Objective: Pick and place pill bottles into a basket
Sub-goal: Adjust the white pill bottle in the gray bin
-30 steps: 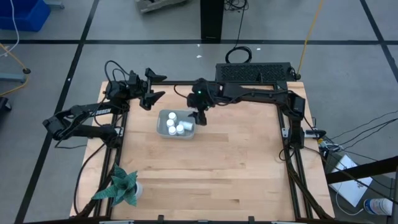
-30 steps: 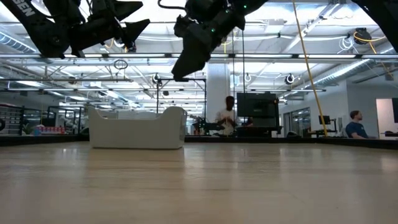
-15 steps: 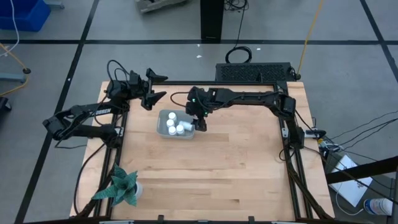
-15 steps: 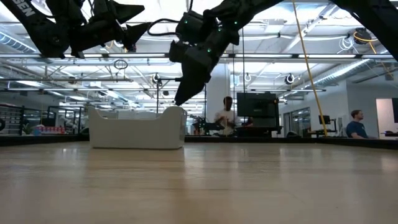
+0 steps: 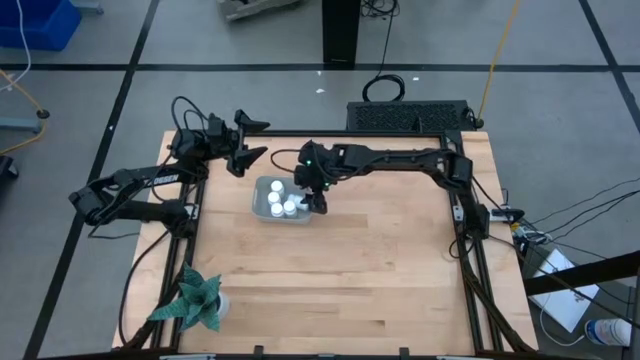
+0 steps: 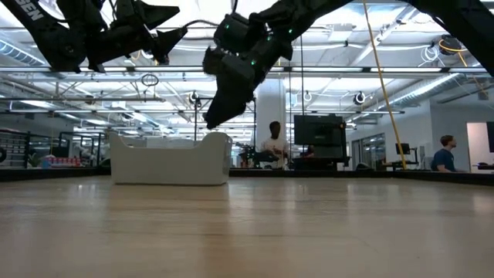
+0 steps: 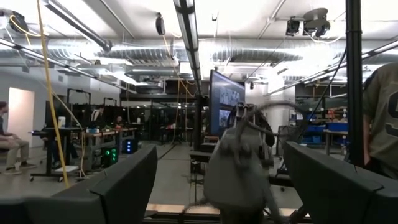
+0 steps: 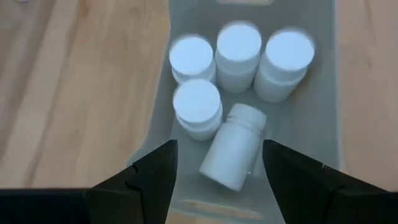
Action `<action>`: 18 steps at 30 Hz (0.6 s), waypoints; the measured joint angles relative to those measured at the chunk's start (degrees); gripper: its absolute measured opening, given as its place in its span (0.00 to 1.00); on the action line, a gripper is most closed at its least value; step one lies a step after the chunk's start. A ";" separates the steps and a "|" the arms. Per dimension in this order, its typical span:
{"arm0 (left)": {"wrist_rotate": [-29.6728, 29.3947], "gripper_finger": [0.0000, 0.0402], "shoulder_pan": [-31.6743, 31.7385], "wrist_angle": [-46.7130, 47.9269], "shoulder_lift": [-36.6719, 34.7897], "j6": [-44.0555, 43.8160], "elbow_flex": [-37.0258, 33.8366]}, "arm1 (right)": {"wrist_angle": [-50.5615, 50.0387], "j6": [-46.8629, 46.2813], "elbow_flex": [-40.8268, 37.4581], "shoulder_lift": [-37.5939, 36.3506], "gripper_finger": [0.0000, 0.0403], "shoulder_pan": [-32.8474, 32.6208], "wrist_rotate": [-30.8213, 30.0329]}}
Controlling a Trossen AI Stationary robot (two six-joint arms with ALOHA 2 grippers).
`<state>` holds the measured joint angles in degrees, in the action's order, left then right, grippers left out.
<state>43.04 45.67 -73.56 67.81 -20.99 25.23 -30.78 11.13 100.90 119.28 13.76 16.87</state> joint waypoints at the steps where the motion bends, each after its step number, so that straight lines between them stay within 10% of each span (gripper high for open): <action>1: -0.08 0.87 0.00 -0.05 0.02 0.00 0.00 | -0.10 -0.16 0.00 0.51 0.56 0.00 0.01; 18: -0.10 0.87 0.00 -0.29 0.00 -0.16 0.00 | 1.47 -0.06 -0.05 5.51 0.56 0.11 2.91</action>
<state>42.94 45.67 -73.84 67.81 -21.15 25.23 -29.31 11.07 100.85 124.79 13.87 19.78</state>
